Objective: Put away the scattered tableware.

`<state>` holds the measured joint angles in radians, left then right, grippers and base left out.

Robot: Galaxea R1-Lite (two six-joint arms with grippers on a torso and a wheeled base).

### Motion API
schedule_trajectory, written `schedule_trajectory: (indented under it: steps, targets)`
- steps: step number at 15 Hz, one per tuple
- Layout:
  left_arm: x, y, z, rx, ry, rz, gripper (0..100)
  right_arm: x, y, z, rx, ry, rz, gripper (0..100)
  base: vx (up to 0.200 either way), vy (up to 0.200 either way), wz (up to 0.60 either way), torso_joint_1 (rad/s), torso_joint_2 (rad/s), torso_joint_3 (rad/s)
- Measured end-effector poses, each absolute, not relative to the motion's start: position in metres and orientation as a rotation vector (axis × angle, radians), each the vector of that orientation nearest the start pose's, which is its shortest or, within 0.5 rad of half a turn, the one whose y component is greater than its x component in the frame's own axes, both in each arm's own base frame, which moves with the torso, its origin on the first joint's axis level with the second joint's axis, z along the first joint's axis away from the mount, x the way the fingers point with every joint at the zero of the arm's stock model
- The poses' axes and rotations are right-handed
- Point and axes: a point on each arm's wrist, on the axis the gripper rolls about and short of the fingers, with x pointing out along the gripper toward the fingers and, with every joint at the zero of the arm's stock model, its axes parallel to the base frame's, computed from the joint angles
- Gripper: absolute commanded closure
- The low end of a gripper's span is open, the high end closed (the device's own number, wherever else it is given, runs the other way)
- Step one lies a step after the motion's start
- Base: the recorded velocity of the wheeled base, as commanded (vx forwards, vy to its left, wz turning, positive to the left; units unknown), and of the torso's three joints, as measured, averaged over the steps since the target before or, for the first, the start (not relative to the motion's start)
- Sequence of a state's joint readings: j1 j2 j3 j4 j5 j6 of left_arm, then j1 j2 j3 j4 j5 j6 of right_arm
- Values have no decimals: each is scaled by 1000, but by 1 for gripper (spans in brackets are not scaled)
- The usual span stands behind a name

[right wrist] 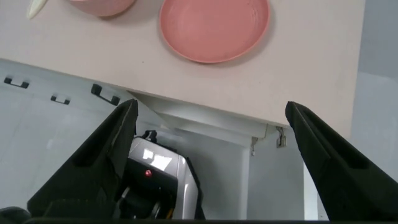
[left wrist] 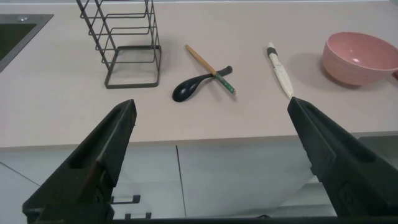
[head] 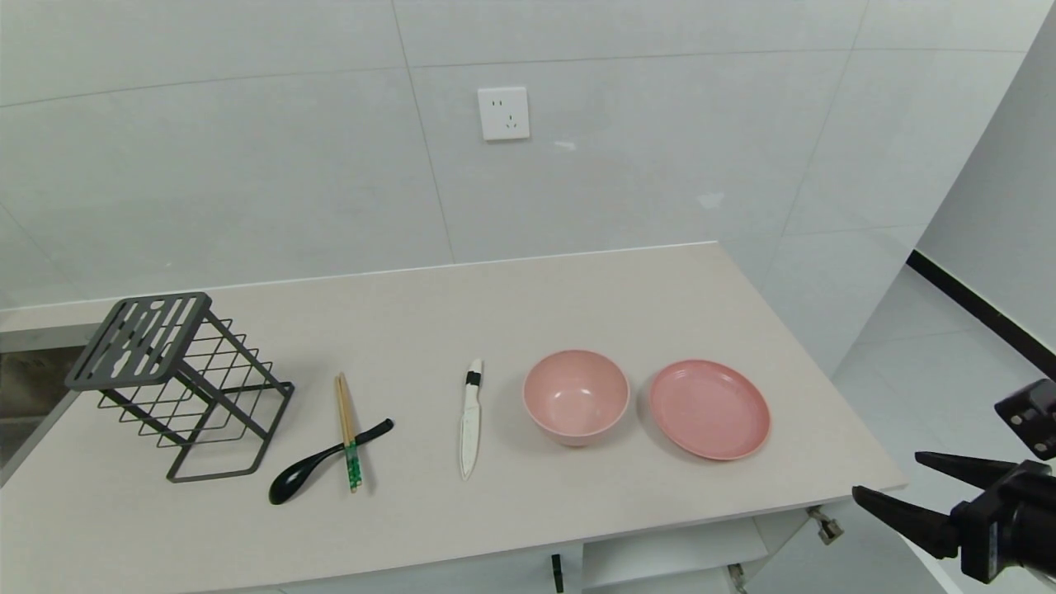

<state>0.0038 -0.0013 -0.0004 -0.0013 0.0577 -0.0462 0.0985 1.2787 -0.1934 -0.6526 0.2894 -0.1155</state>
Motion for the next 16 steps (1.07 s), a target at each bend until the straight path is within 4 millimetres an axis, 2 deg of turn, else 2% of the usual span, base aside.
schedule_trajectory:
  steps: [7, 10, 16]
  targets:
    - [-23, 1, 76, -46, -4, 62, 0, 219, 36, 125, -79, 351, 455, 0, 0, 0, 0, 0, 0, 0]
    - [-23, 1, 76, -46, -4, 62, 0, 235, 39, 116, -77, 372, 458, 0, 0, 0, 0, 0, 0, 0]
    - [-23, 1, 76, -46, -4, 62, 0, 270, 44, 112, -70, 363, 448, 0, 0, 0, 0, 0, 0, 0]
